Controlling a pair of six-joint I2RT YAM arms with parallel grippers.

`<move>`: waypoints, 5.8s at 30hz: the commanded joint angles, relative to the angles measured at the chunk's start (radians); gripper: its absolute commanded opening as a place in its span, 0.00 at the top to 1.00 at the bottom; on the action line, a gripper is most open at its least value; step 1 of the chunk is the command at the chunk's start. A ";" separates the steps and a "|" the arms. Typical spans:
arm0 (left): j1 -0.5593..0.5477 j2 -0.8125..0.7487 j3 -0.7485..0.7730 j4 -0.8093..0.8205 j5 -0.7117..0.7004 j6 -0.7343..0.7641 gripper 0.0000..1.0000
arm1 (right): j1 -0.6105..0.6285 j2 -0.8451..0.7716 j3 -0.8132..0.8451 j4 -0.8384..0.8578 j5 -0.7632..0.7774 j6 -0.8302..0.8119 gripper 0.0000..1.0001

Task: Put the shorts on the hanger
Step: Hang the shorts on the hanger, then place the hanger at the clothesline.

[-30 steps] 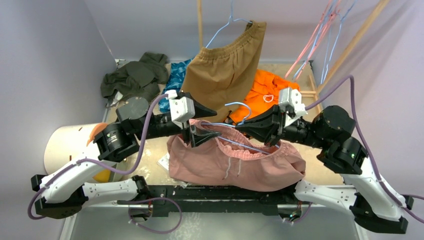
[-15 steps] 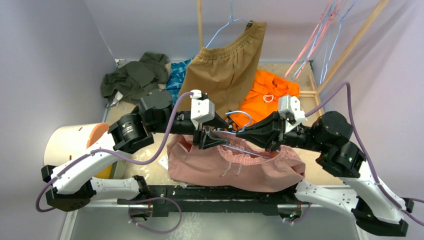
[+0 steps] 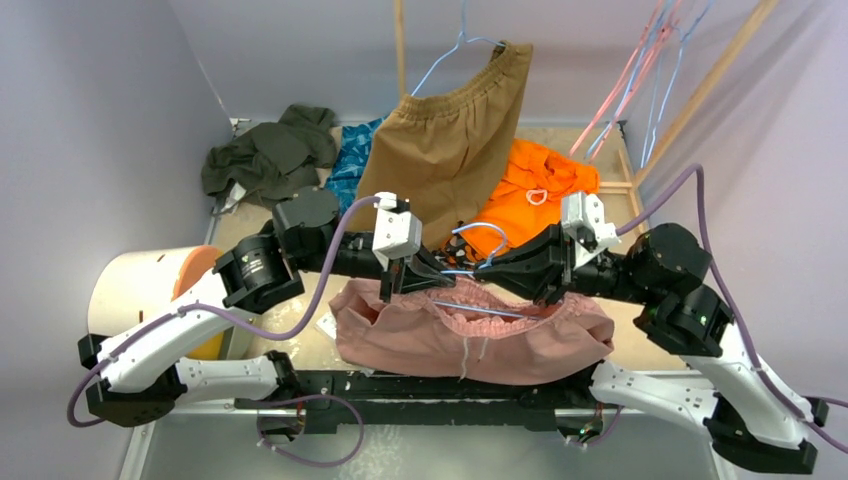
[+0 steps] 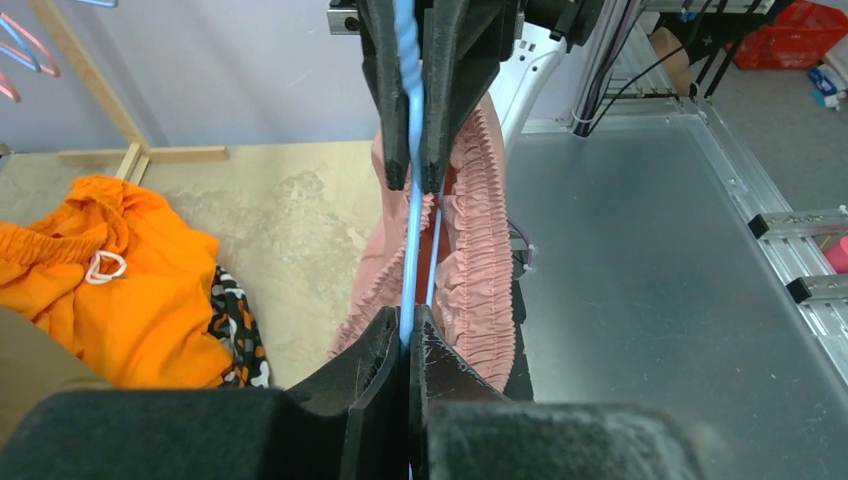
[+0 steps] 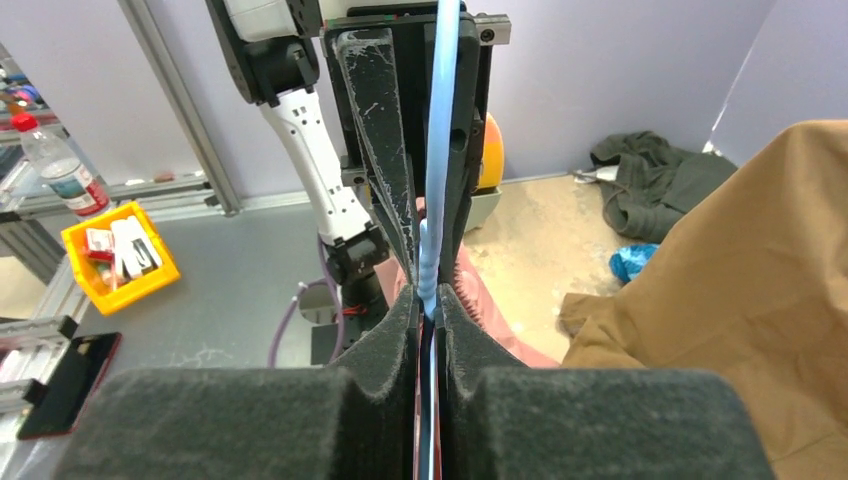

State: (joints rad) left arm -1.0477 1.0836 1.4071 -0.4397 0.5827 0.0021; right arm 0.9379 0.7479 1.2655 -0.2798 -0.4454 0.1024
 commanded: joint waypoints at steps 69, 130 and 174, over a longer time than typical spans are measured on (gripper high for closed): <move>0.003 -0.380 -0.361 0.142 -0.704 -0.075 0.29 | 0.004 0.338 0.437 -0.667 1.227 0.277 1.00; 0.002 -0.439 -0.521 0.227 -0.861 -0.153 0.29 | -0.069 0.410 0.948 -0.292 1.235 -0.054 1.00; 0.002 0.259 -0.220 0.713 -0.765 -0.355 0.41 | -0.123 0.269 0.831 -0.455 1.139 -0.022 1.00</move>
State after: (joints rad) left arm -1.0473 1.2839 1.0962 0.1249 -0.2119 -0.2810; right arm 0.8169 1.0096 2.0518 -0.7773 0.6743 0.1074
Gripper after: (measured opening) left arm 0.607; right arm 0.015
